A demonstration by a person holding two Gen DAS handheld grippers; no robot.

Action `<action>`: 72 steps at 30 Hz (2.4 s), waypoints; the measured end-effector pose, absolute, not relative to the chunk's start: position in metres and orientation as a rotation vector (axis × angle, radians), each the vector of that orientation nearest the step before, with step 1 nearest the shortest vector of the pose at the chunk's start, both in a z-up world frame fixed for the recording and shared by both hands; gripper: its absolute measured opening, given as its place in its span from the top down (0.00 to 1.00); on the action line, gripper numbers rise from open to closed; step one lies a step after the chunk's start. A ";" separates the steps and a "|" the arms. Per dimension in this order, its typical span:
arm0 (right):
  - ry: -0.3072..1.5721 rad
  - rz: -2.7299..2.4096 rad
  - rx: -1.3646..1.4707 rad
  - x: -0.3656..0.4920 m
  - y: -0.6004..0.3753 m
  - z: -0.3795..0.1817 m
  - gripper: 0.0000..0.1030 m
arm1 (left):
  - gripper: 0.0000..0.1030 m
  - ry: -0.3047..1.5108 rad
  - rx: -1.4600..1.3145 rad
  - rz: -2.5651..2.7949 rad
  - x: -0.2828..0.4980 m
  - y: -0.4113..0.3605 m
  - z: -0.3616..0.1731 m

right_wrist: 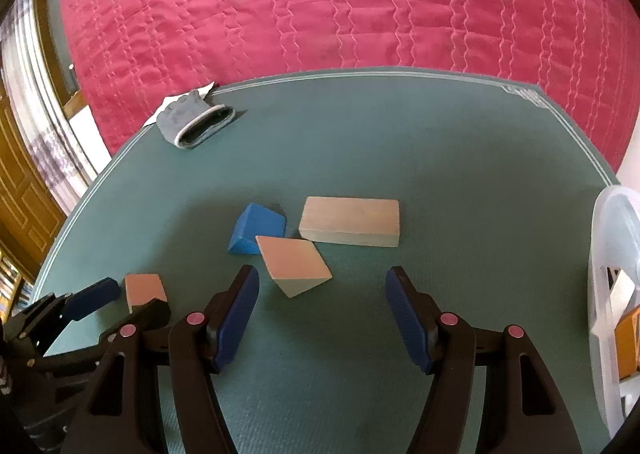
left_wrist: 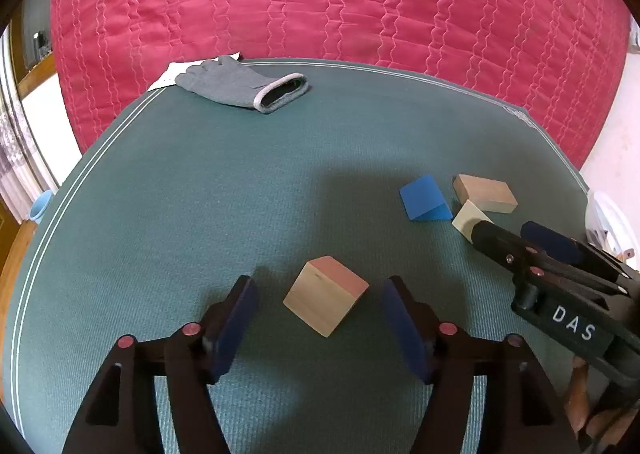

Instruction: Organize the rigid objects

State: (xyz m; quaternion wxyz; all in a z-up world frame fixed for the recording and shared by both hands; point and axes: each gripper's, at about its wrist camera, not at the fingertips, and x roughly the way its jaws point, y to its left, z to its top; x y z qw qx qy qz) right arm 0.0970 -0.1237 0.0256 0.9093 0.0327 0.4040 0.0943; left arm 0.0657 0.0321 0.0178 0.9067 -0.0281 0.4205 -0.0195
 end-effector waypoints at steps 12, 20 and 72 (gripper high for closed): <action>0.843 0.118 0.103 0.095 -0.149 0.025 0.35 | 0.22 0.873 -0.065 -0.042 0.064 0.033 0.017; 0.834 0.136 0.155 0.087 -0.160 0.029 0.35 | 0.22 0.873 -0.064 -0.042 0.064 0.033 0.017; 0.809 0.193 0.119 0.052 -0.147 0.034 0.67 | 0.59 0.858 -0.051 -0.105 0.060 0.024 0.022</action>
